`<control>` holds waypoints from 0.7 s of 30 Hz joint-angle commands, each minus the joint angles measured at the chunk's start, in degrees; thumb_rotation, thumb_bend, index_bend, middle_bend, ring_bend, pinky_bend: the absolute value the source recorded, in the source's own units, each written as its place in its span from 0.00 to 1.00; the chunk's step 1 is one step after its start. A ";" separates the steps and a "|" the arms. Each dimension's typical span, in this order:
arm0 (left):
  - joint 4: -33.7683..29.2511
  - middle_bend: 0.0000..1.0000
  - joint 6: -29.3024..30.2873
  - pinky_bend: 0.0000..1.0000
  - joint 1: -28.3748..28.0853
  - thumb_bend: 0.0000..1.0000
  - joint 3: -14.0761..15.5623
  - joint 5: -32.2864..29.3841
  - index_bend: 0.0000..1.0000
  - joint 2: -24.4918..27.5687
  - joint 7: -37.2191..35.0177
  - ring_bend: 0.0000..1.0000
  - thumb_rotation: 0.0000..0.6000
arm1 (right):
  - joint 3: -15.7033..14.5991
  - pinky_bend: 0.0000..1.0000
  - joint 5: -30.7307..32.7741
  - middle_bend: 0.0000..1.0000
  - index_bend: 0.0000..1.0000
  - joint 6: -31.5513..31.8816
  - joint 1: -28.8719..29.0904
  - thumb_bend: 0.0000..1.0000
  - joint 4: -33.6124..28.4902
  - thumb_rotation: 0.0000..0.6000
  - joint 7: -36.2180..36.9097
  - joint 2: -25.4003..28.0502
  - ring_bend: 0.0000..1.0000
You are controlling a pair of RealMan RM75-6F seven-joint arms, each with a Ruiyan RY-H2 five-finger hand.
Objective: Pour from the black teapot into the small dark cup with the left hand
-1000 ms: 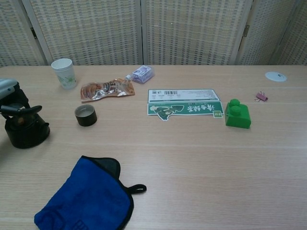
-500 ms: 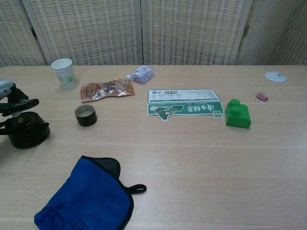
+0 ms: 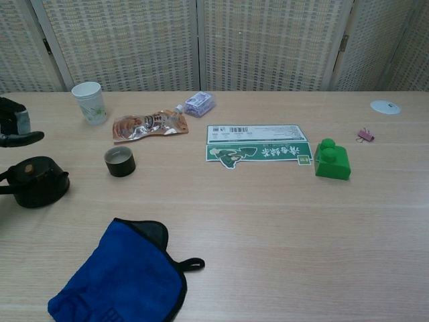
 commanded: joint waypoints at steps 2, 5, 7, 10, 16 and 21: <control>-7.16 0.55 3.32 0.28 3.10 0.21 -1.59 -3.44 0.47 2.95 4.88 0.45 1.00 | -1.05 0.18 -2.22 0.22 0.19 -0.86 0.35 0.18 0.68 1.00 2.16 0.05 0.16; -11.20 0.53 5.75 0.27 5.18 0.21 -1.66 -4.44 0.45 4.90 7.23 0.44 1.00 | -1.88 0.18 -4.38 0.22 0.19 -1.17 0.52 0.18 1.46 1.00 4.87 -0.18 0.16; -12.96 0.52 7.28 0.27 6.35 0.21 -1.42 -4.50 0.44 5.80 8.48 0.44 1.00 | -2.30 0.18 -5.49 0.22 0.19 -1.24 0.64 0.19 2.21 1.00 6.00 -0.58 0.16; -15.43 0.51 9.22 0.26 8.00 0.21 -0.84 -4.43 0.44 7.00 10.19 0.43 1.00 | -2.99 0.18 -6.76 0.22 0.19 -1.56 0.82 0.20 3.14 1.00 7.12 -1.35 0.16; -20.55 0.51 13.93 0.25 12.03 0.21 1.26 -3.35 0.45 9.50 14.53 0.43 1.00 | -4.13 0.19 -8.38 0.23 0.21 -2.84 1.49 0.20 4.73 1.00 9.00 -3.20 0.16; -23.02 0.51 16.68 0.24 14.55 0.21 2.53 -2.15 0.45 9.96 15.56 0.43 1.00 | -5.00 0.19 -9.74 0.23 0.21 -3.25 1.82 0.20 4.92 1.00 8.81 -4.17 0.16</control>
